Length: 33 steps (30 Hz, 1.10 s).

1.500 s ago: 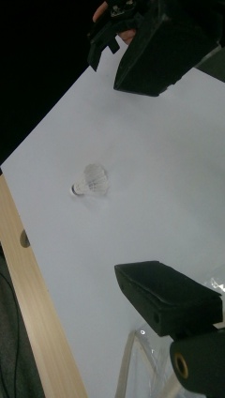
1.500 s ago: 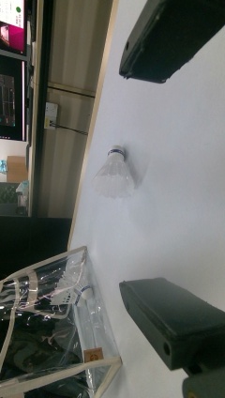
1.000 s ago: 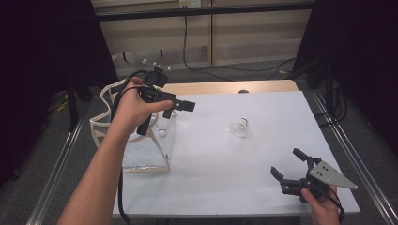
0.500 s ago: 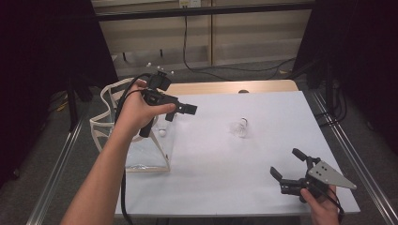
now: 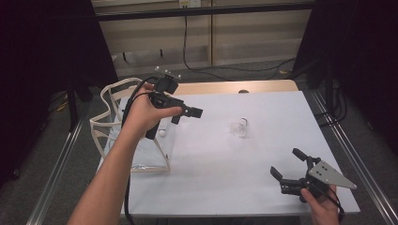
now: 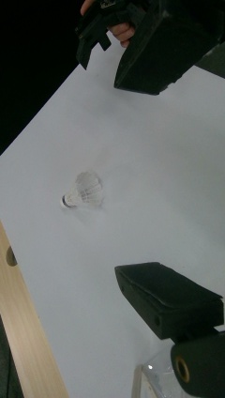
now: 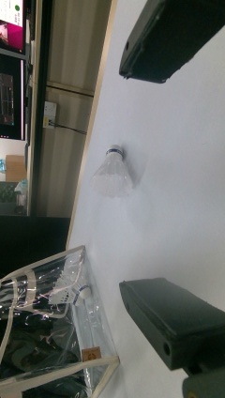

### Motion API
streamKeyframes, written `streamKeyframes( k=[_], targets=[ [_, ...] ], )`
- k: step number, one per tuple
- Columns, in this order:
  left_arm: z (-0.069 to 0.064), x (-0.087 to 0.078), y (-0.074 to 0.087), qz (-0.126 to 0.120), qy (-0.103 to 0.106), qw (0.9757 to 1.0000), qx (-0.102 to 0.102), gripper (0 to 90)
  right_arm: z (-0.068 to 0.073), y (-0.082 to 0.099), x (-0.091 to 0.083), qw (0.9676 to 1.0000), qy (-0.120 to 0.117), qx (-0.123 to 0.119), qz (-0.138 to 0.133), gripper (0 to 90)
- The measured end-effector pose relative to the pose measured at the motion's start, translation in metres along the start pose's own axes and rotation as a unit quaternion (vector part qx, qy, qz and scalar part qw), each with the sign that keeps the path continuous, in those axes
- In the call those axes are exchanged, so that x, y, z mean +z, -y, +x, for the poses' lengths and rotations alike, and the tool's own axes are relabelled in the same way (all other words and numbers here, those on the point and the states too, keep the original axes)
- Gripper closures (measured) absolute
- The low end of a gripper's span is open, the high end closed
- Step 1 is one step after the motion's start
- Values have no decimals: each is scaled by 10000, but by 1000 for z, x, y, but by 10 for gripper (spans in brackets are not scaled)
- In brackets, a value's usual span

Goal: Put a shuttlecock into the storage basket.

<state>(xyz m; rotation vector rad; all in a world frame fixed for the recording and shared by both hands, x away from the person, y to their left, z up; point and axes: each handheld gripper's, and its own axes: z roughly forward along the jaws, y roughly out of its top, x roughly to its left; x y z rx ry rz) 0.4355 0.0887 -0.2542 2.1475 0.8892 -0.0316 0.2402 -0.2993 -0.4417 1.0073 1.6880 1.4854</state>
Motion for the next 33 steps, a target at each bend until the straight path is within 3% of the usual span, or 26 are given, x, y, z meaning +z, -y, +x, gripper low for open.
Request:
streamKeyframes(
  k=[13, 33],
  targets=[
    [-5, 12, 1, 47, 32, 9999, 100, 84, 0, -1, 0, 10000, 6, 8, -24, 2],
    [-7, 35, 9, 25, 5, 10000, 45, 59, 0, -1, 0, 10000, -6, 23, -33, 2]
  ],
)
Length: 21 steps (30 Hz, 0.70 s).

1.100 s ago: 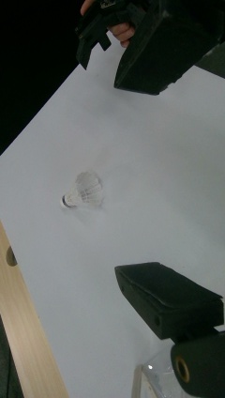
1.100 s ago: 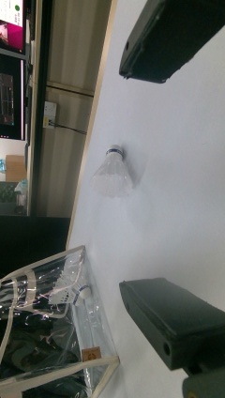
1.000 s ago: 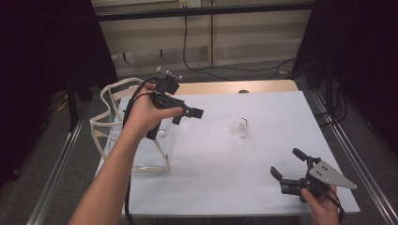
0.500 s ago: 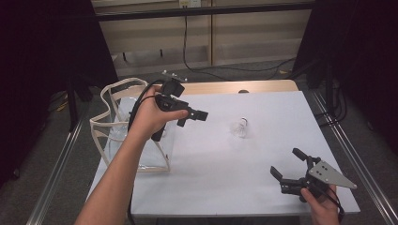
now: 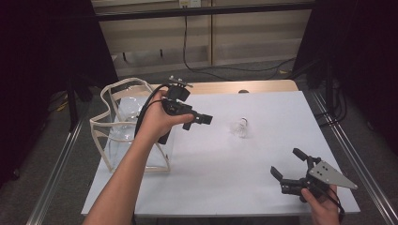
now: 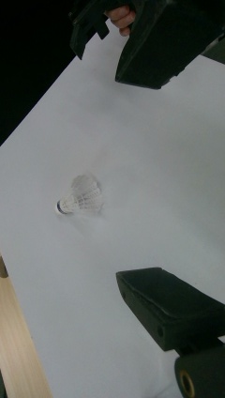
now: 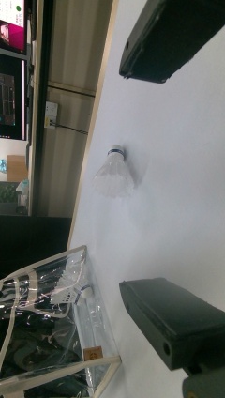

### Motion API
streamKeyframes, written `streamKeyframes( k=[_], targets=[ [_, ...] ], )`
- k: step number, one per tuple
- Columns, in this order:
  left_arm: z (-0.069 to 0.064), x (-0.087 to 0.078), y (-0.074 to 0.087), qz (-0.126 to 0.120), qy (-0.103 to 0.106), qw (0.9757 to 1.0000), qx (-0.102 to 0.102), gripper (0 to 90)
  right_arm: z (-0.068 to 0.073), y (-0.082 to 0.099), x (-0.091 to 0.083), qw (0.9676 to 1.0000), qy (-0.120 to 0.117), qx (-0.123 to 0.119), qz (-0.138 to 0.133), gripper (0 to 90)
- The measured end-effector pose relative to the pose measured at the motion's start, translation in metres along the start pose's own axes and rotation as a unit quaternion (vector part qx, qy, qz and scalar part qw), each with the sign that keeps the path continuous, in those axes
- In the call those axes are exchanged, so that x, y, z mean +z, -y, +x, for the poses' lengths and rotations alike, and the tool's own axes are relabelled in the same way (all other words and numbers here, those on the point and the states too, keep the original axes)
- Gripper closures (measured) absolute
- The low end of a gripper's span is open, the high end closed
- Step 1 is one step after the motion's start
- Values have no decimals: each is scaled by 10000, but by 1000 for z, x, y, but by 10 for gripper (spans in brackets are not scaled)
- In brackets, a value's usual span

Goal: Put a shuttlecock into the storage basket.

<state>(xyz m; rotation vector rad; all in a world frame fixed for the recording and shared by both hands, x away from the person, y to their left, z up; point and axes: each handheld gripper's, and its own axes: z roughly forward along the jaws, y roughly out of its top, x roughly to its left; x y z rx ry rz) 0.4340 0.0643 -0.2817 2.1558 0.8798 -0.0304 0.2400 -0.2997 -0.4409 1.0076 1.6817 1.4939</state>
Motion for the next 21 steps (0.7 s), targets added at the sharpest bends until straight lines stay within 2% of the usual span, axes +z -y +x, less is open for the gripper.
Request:
streamKeyframes(
  k=[6, 16, 21],
  targets=[
    [-1, 6, 4, 7, -27, 10000, 32, 52, 0, 0, 0, 10000, 2, -4, -1, 2],
    [-1, 17, 12, -107, -64, 9999, -55, 48, 0, 0, 0, 10000, -4, -25, 13, 3],
    [-1, 24, 17, -55, -84, 9999, -43, 46, 0, 1, 0, 10000, -7, -5, 34, 3]
  ],
)
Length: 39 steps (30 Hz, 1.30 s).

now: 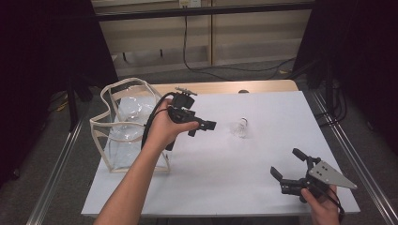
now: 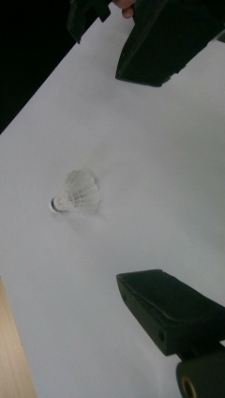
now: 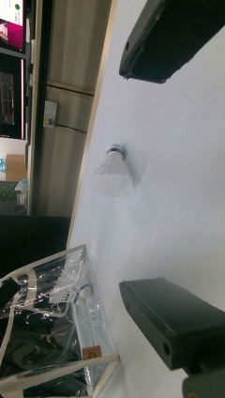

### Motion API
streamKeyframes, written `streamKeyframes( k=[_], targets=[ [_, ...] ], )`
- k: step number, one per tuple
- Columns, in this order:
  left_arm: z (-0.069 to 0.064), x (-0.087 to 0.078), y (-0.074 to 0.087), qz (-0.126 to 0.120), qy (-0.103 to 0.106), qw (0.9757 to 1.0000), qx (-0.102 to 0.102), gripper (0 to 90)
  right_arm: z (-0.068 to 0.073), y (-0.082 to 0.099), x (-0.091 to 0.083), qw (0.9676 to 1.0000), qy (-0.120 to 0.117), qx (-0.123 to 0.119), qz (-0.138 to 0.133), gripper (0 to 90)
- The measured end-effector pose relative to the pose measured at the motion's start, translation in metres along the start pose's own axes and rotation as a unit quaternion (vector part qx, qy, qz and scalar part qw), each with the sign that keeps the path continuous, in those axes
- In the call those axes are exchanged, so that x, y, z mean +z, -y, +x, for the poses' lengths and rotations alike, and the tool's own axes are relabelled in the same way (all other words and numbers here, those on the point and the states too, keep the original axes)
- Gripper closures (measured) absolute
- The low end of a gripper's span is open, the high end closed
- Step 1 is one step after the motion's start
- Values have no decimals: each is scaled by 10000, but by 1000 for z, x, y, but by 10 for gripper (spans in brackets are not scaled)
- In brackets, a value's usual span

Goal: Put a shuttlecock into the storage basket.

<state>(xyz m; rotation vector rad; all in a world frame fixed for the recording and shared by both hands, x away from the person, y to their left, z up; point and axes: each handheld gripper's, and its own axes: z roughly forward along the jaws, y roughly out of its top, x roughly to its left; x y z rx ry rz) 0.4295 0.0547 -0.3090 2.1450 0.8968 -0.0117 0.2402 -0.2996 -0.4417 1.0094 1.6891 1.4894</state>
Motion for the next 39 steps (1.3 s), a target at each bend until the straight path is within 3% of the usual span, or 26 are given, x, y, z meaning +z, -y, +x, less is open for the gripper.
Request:
streamKeyframes(
  k=[10, 19, 39],
  targets=[
    [1, 13, 6, -49, 34, 9999, -101, 28, -1, 0, -1, 10000, 7, 19, -32, 3],
    [1, 23, 11, 8, 3, 10000, -32, 24, 0, 0, 0, 10000, -2, -2, -3, 3],
    [0, 49, 22, -106, 80, 9999, -103, 77, -1, 0, -1, 10000, 13, 20, -26, 3]
  ],
)
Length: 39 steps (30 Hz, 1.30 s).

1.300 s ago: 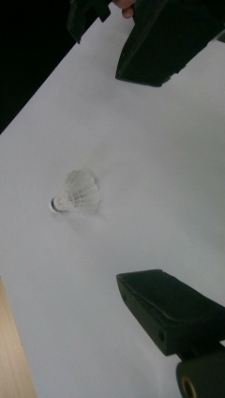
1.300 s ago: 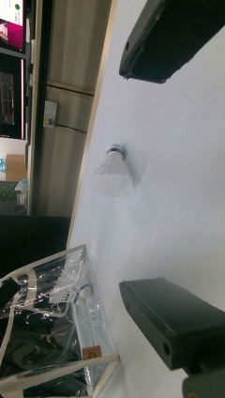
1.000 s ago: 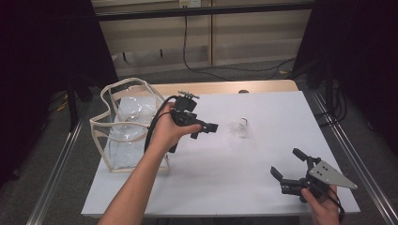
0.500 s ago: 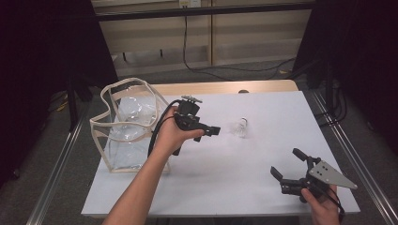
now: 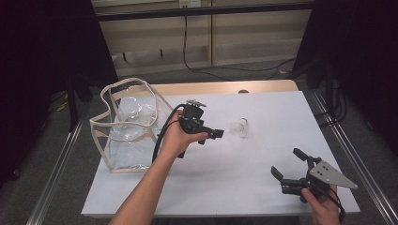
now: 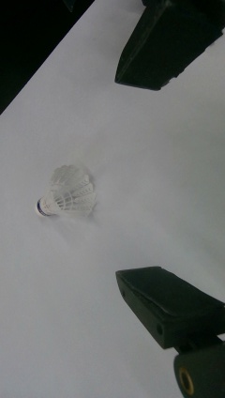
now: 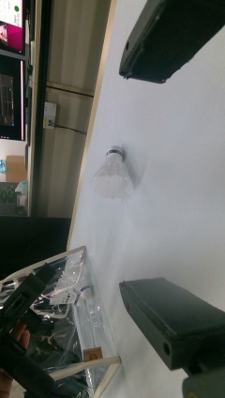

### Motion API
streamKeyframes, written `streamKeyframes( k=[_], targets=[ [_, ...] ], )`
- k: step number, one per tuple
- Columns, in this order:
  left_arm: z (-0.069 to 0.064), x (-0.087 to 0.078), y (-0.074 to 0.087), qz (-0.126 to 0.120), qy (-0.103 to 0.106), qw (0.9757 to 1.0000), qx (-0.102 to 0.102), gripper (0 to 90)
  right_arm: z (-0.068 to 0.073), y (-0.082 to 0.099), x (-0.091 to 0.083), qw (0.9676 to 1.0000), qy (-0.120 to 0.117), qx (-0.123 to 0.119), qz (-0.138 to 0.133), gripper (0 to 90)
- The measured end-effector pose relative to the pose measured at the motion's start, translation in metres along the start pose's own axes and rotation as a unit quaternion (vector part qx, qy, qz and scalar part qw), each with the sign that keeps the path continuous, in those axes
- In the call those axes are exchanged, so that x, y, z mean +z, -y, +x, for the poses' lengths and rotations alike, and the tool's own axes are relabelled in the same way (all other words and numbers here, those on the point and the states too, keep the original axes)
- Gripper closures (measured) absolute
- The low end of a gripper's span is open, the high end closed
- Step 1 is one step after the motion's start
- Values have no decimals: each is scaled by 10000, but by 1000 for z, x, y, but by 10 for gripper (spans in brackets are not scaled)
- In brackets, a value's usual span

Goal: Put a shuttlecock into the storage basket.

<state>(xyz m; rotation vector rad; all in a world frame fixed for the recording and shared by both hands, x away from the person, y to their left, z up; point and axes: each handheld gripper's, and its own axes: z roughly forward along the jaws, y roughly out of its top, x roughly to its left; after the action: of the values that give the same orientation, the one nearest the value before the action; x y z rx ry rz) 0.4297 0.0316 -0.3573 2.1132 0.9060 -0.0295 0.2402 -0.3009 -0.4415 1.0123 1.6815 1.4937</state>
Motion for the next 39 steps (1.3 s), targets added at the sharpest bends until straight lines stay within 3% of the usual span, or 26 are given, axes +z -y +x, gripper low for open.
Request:
streamKeyframes(
  k=[16, 21, 39],
  targets=[
    [-2, 22, 8, -10, -19, 10000, 0, 92, -1, 0, -1, 10000, 5, 0, 6, 3],
    [-2, 28, 9, -62, -44, 9999, -103, 92, -1, 0, 0, 10000, 3, -22, -5, 3],
    [-2, 48, 11, -65, -134, 9999, 55, 121, -1, -1, -1, 10000, 13, -18, -2, 2]
  ],
)
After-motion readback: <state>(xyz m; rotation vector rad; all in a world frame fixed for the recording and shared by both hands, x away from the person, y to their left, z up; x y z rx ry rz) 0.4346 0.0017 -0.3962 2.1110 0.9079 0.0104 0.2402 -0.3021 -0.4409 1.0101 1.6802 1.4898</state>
